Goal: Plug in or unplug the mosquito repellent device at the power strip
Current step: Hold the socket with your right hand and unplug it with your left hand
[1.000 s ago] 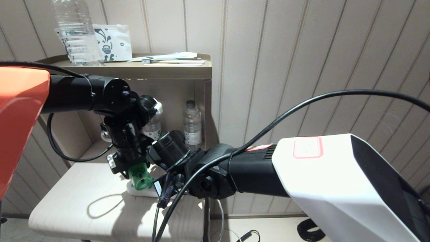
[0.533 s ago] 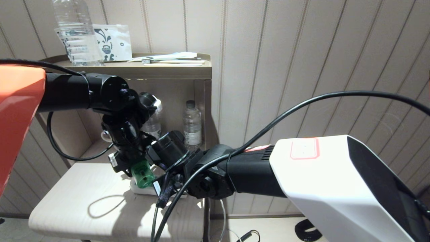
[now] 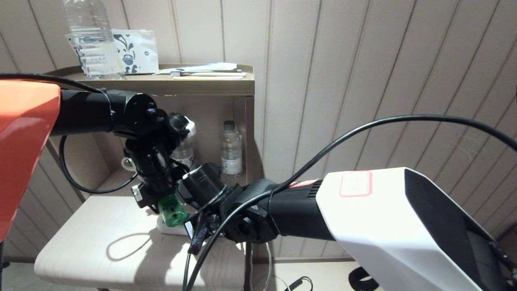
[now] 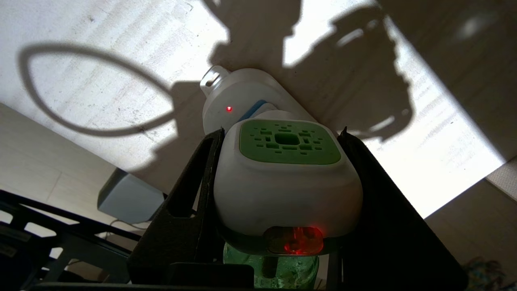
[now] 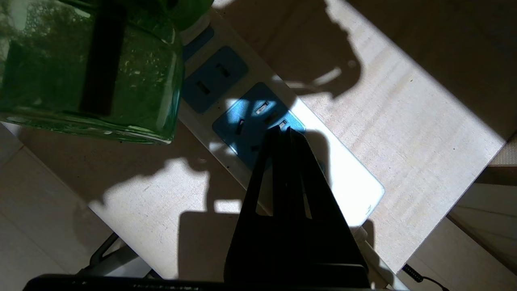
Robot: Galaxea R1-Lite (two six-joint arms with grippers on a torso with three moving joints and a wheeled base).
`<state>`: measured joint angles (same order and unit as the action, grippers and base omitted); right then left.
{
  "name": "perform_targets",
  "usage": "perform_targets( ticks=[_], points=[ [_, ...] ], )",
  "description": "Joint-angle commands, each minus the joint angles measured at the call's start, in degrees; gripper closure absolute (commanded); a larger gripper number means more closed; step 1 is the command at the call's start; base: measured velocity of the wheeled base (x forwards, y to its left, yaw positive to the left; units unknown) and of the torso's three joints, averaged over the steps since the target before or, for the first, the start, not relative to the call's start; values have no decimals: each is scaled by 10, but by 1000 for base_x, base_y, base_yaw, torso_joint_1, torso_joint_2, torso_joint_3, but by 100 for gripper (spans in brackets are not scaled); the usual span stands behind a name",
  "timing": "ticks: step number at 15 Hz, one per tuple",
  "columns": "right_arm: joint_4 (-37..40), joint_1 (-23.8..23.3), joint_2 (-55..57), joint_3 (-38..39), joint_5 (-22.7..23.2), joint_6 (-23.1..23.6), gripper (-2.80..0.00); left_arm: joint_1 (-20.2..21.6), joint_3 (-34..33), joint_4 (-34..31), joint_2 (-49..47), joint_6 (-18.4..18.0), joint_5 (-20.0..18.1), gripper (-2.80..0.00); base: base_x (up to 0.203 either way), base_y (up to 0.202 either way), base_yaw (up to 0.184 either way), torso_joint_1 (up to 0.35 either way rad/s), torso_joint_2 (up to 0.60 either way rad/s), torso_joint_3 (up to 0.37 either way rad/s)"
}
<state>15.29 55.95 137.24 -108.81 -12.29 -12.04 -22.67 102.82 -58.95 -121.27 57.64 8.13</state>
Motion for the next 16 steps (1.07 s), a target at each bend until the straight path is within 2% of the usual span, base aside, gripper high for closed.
perform_targets(
  ticks=[1, 8, 16],
  points=[
    [4, 1, 4, 10, 0, -2, 0, 0, 10, -4, -1, 4, 0, 0, 0, 0, 0, 0, 0, 0],
    [2, 4, 20, 43, 7, -4, 0, 0, 31, -12, 8, 1, 1, 0, 0, 0, 0, 0, 0, 0],
    [-15, 5, 60, 36, 10, -4, 0, 1, 36, -20, 13, -6, 1, 0, 0, 0, 0, 0, 0, 0]
  ],
)
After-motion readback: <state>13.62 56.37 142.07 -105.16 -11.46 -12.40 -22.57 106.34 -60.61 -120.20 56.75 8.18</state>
